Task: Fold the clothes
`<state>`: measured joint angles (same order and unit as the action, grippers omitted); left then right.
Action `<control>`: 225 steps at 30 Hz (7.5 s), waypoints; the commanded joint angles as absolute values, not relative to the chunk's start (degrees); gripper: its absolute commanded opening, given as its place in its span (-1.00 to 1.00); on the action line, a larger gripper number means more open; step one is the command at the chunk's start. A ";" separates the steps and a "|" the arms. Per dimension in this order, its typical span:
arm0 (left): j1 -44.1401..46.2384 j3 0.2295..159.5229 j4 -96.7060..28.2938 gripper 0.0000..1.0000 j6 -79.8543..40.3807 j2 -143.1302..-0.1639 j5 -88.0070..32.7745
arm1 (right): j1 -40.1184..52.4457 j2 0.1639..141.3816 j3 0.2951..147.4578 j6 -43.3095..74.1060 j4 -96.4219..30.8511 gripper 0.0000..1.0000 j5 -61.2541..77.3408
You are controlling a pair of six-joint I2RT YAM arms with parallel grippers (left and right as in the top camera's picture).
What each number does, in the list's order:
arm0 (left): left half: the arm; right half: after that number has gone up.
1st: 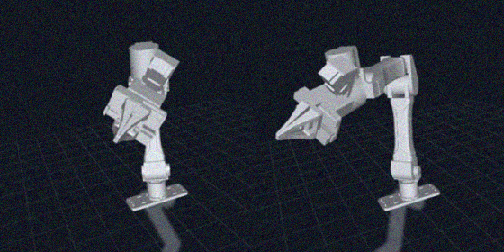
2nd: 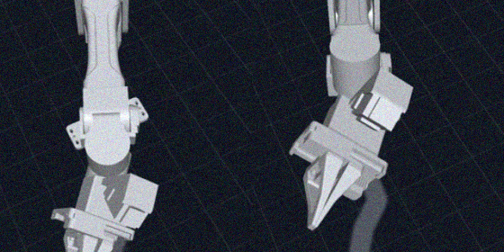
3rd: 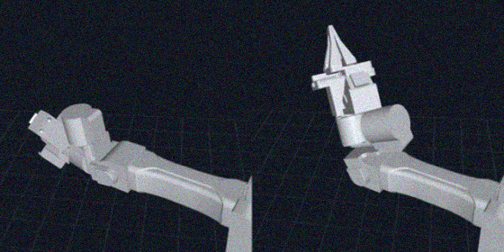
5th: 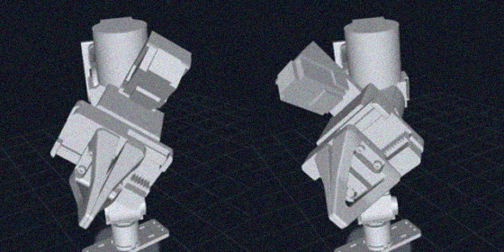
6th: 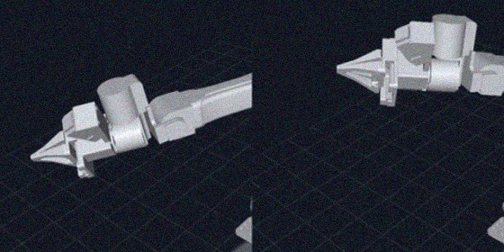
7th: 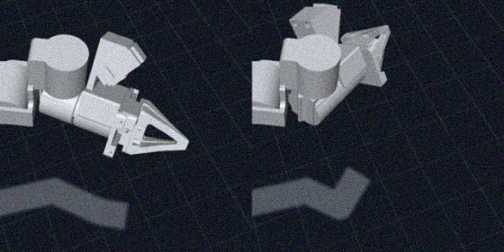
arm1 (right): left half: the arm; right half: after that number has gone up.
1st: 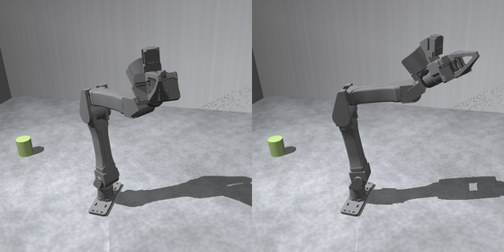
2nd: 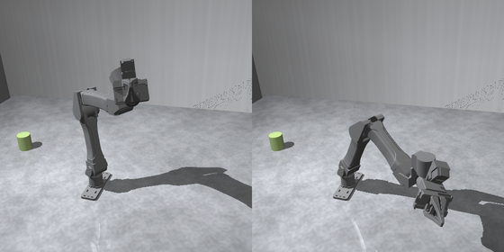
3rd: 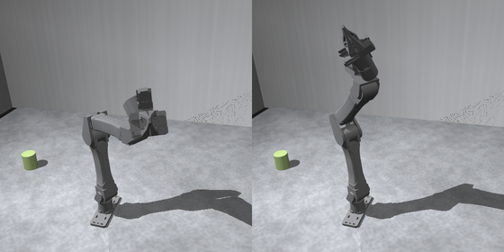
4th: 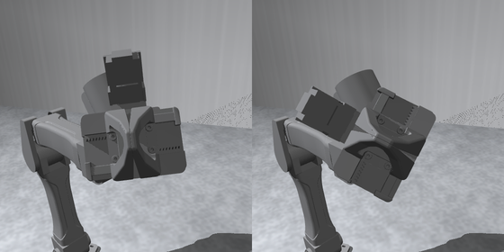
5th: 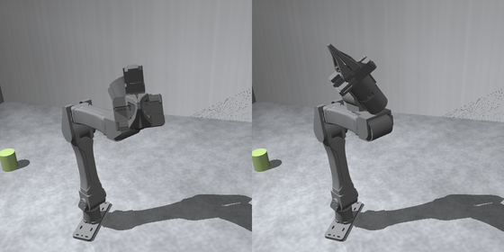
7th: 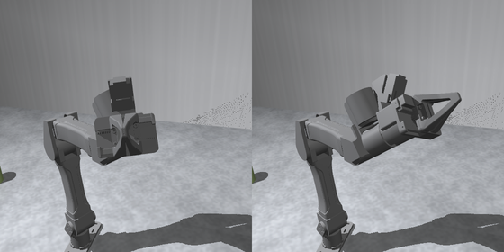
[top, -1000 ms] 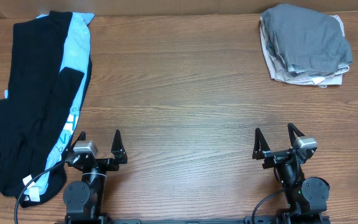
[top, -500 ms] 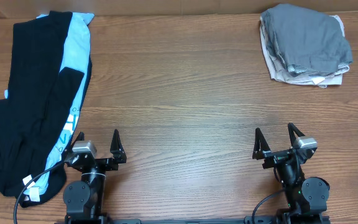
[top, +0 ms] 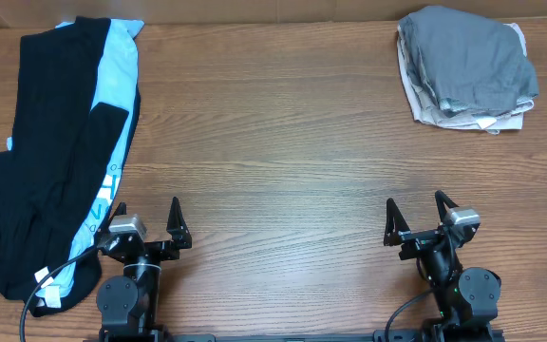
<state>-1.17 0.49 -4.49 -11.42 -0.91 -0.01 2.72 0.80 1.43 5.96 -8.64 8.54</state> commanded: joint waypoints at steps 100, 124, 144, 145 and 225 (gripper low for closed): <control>-14.74 85.23 -47.33 -0.12 9.02 -117.49 16.71 | 2.90 84.27 73.45 4.47 -51.64 0.85 19.11; -15.09 85.25 -46.85 -0.20 8.97 -121.82 15.44 | 2.90 84.90 73.34 4.47 -51.55 0.86 18.65; -14.96 93.71 -54.85 -0.92 7.38 -121.80 15.55 | 2.90 84.90 73.34 4.49 -51.07 0.86 17.63; -14.96 96.01 -57.01 -0.92 6.79 -121.80 15.49 | 2.90 84.90 73.34 4.49 -51.07 0.86 17.61; 35.64 161.23 -59.29 -0.92 0.12 -122.13 -12.21 | -13.93 76.09 61.17 -12.40 -51.11 0.75 40.88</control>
